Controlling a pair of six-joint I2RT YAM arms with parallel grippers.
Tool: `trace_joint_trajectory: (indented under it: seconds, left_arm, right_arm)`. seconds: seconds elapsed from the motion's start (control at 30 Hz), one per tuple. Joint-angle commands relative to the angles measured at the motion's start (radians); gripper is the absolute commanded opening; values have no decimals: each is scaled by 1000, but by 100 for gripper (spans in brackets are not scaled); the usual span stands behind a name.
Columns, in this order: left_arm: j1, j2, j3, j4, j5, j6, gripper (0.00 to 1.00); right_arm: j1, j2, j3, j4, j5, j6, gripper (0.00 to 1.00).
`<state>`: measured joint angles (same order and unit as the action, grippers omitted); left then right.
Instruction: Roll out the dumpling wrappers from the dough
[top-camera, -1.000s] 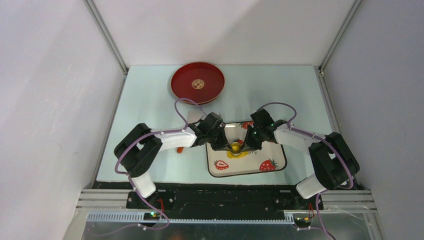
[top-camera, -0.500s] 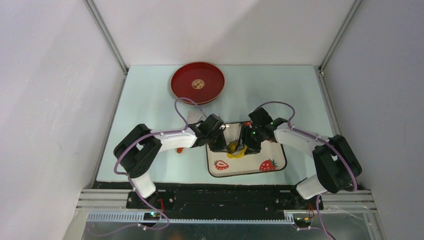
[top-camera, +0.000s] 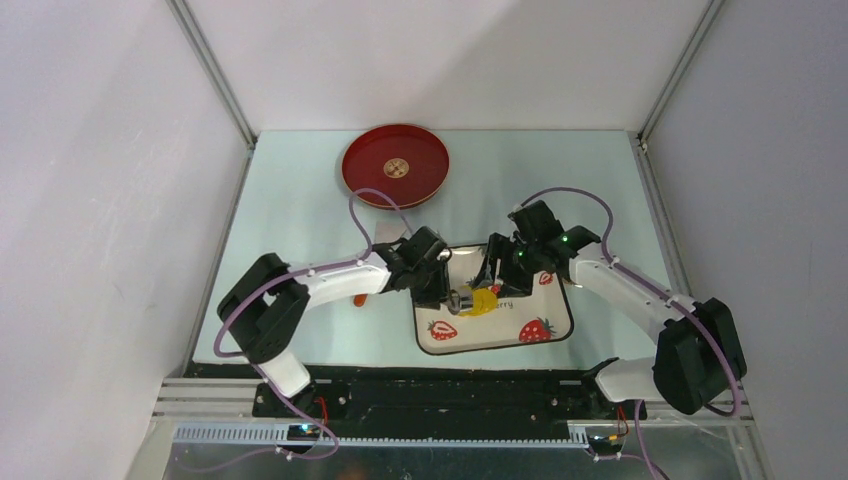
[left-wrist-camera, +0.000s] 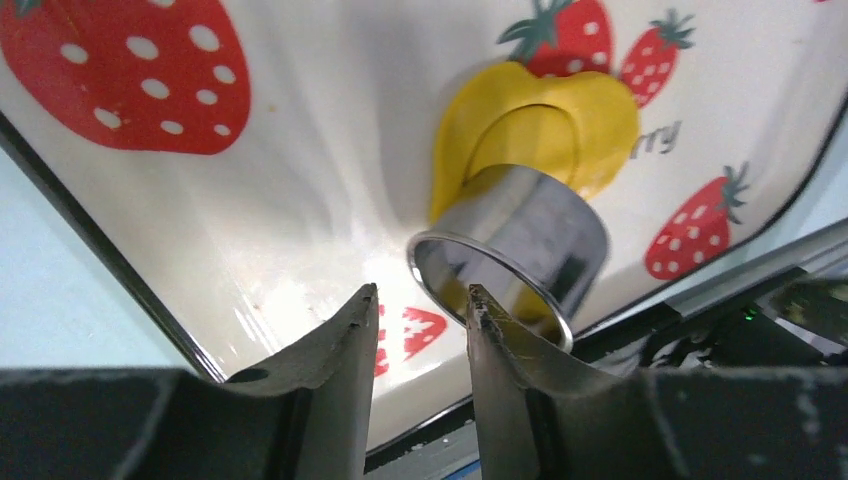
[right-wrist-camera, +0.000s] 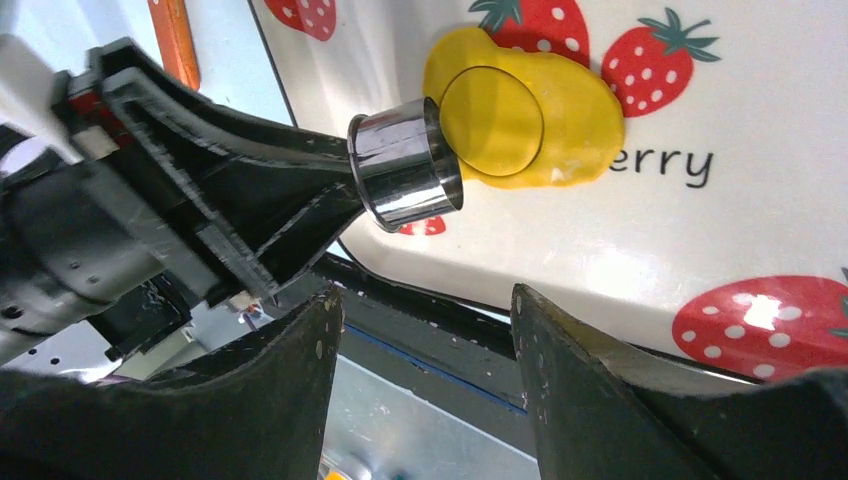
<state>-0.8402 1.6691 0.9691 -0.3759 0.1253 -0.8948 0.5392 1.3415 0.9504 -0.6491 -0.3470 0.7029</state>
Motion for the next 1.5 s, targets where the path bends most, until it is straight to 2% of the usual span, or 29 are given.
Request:
trace_joint_trajectory:
  seconds: [0.0,0.3,0.6,0.93,1.0,1.33,1.47]
  left_arm:
    - [-7,-90,60,-11,-11,51,42]
    - [-7,-159,59,-10,-2,76,45]
    - [1,-153,25,6,9,72,44]
    - [14,-77,23,137,129,56,35]
    - [15,-56,30,144,134,54,31]
    - [15,17,25,145,109,38,28]
    - [16,26,28,145,108,41,24]
  right_arm:
    - [-18,-46,34,-35,-7,-19,67]
    - [-5,-19,67,-59,-14,-55,68]
    - [13,87,69,-47,-34,-73,69]
    - [-30,188,69,7,-61,-79,48]
    - [-44,202,68,16,-73,-80,45]
    - [-68,297,69,57,-109,-95,36]
    - [-70,321,69,71,-127,-97,29]
